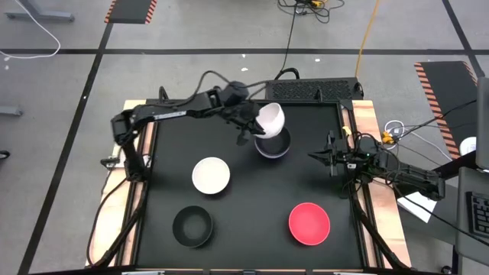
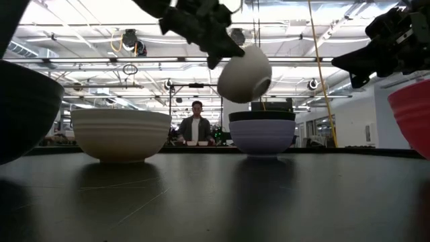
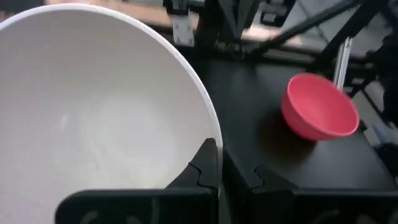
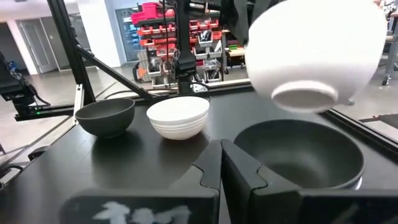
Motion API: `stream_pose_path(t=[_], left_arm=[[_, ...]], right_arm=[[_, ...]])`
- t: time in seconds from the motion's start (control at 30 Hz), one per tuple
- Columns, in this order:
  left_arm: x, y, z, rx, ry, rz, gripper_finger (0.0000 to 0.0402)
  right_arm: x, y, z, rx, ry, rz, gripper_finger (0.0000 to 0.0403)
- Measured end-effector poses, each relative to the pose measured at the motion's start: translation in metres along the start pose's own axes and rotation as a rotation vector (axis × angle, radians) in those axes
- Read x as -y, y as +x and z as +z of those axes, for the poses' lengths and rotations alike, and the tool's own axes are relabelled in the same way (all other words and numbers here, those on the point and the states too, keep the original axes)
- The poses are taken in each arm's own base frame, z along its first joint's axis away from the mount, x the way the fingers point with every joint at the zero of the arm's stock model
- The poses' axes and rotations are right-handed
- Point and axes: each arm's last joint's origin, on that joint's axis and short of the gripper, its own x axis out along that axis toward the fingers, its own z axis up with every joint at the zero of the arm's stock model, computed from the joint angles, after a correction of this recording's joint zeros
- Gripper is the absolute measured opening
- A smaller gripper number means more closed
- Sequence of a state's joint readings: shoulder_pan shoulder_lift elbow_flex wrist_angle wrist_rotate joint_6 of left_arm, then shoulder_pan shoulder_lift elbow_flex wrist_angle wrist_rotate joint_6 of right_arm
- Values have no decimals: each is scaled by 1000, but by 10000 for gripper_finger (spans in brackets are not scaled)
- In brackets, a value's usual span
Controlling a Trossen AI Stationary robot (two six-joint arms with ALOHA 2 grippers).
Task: Nest bowls inside each other
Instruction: Stack the top white bowl on top of the black bowl
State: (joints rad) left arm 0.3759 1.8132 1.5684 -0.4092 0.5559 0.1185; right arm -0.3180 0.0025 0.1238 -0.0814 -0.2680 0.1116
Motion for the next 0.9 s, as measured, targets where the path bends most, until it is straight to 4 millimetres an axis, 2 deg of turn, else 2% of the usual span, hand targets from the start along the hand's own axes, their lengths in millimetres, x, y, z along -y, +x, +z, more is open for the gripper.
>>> stream_pose_path(t=[0.27,0.47,0.6,0.9], left_arm=[[-4,22,24,-183,10,42,4],[1,38,31,-250,-2,5,4],[6,51,28,-278,10,-13,4],[8,63,14,-376,-3,17,4]], right_arm=[[1,0,-5,-50,13,-5,0],[1,0,-6,-61,16,-6,0],[1,0,-5,-60,13,-7,0],[1,0,-5,-60,16,-7,0]])
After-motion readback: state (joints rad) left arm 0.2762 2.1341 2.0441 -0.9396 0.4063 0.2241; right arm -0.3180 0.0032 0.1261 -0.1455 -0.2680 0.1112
